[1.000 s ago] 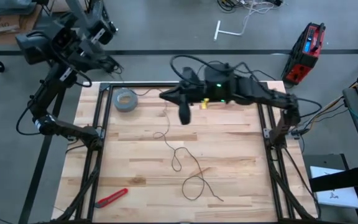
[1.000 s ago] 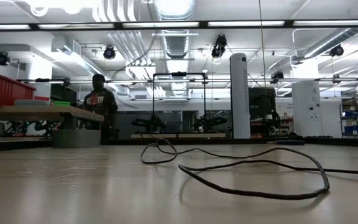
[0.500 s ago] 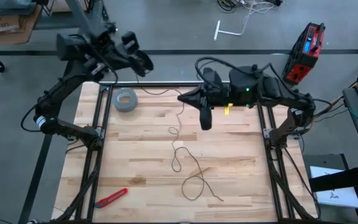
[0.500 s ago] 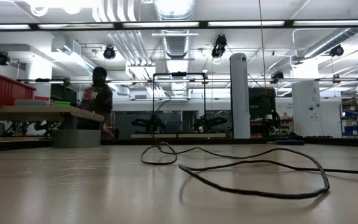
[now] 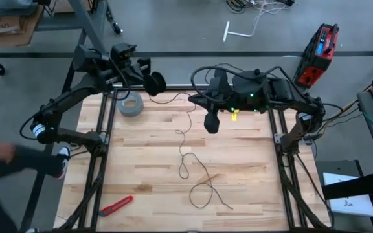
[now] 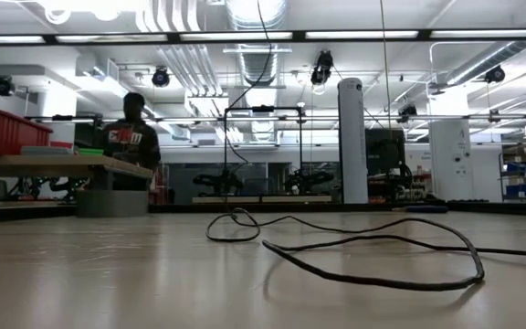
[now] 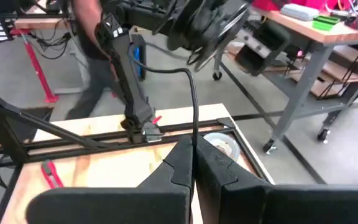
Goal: Coil cords
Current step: Coil the black wire on the black spool
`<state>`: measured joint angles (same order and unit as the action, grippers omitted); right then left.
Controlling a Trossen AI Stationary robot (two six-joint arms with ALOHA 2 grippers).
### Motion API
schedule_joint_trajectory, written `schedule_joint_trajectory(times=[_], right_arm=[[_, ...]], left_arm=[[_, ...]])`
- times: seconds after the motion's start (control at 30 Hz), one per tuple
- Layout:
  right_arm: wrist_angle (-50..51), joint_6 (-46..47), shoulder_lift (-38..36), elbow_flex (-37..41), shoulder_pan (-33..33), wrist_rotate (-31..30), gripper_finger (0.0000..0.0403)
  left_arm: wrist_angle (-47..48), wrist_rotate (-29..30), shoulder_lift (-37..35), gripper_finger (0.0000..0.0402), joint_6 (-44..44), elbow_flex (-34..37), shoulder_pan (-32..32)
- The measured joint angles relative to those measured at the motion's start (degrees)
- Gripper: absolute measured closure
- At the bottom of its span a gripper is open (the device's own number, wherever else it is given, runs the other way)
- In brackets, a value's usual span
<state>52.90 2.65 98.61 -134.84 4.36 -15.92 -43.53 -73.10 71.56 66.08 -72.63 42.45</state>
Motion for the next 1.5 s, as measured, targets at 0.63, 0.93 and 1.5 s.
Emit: schedule_joint_trajectory(times=[0.63, 0.93, 1.5], right_arm=[[-4.8, -8.7, 1.2, -0.1, 0.1, -0.8, 0.0403], [-5.1, -8.3, 3.2, -0.1, -0.7, -0.6, 0.0403], [-9.2, -17.2, 5.3, -0.1, 0.1, 0.0, 0.0403]], left_arm=[[0.1, 7.1, -3.6, 0.0401, 0.9, 7.8, -11.9], [0.8, 6.4, -2.8, 0.0401, 3.5, 12.4, -15.3], [-2.5, 14.2, -2.9, 0.0401, -0.4, 8.1, -17.2]])
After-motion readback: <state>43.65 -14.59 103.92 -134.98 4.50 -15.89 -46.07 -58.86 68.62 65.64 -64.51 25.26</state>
